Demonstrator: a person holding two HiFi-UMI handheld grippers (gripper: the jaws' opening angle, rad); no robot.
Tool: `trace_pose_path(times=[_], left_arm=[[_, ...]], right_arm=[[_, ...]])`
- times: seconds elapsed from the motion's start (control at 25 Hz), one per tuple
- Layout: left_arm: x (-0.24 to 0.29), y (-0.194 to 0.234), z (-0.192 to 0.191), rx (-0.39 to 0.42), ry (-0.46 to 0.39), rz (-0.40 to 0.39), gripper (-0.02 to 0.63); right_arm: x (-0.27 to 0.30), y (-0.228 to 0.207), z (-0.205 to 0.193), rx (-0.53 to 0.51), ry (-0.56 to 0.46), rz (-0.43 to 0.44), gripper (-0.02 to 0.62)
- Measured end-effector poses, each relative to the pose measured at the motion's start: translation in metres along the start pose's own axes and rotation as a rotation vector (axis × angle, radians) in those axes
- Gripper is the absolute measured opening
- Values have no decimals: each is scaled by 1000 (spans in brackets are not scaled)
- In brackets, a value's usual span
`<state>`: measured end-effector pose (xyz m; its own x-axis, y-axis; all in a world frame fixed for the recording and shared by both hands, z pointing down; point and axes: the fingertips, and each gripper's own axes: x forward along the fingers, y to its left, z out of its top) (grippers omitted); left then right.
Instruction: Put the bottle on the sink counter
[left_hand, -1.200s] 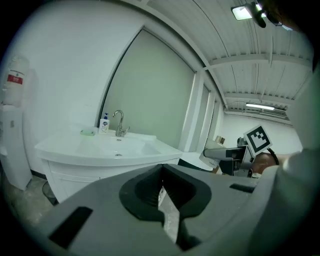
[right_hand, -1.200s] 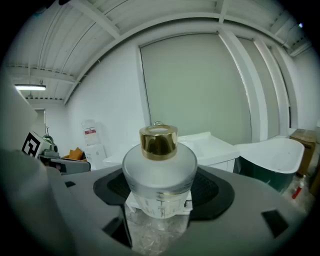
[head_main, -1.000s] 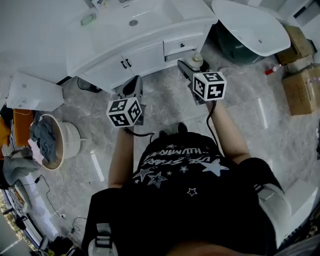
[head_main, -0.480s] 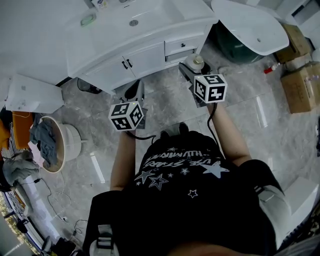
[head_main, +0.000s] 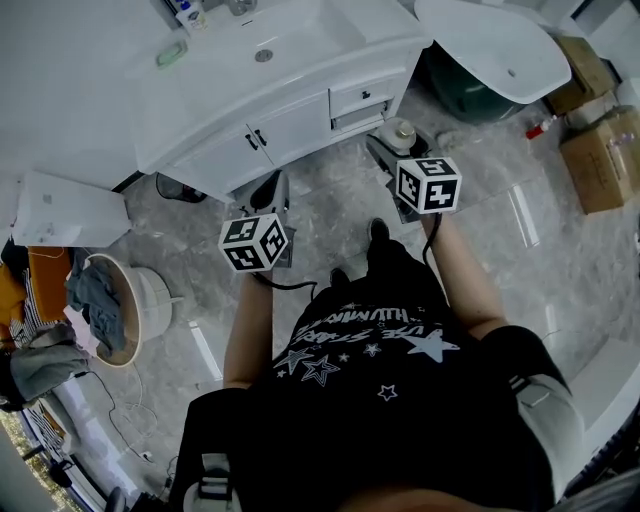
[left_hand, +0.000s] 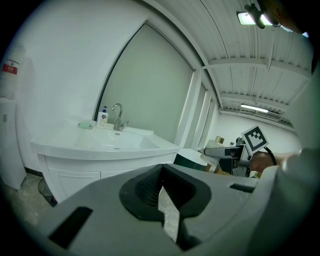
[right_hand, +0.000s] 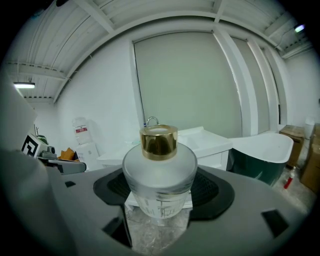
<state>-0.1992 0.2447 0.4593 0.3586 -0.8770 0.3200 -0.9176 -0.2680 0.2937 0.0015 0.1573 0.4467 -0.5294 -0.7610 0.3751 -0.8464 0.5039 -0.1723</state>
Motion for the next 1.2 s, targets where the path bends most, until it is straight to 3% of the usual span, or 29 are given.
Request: trace_pose_path(times=[0.44, 1.2], left_arm=[[70, 3, 25, 21, 14, 12, 8], [281, -8, 108, 16, -12, 97, 8]], right_arm=[[49, -51, 25, 1, 5, 12, 321], [198, -218, 118, -56, 18, 104, 321]])
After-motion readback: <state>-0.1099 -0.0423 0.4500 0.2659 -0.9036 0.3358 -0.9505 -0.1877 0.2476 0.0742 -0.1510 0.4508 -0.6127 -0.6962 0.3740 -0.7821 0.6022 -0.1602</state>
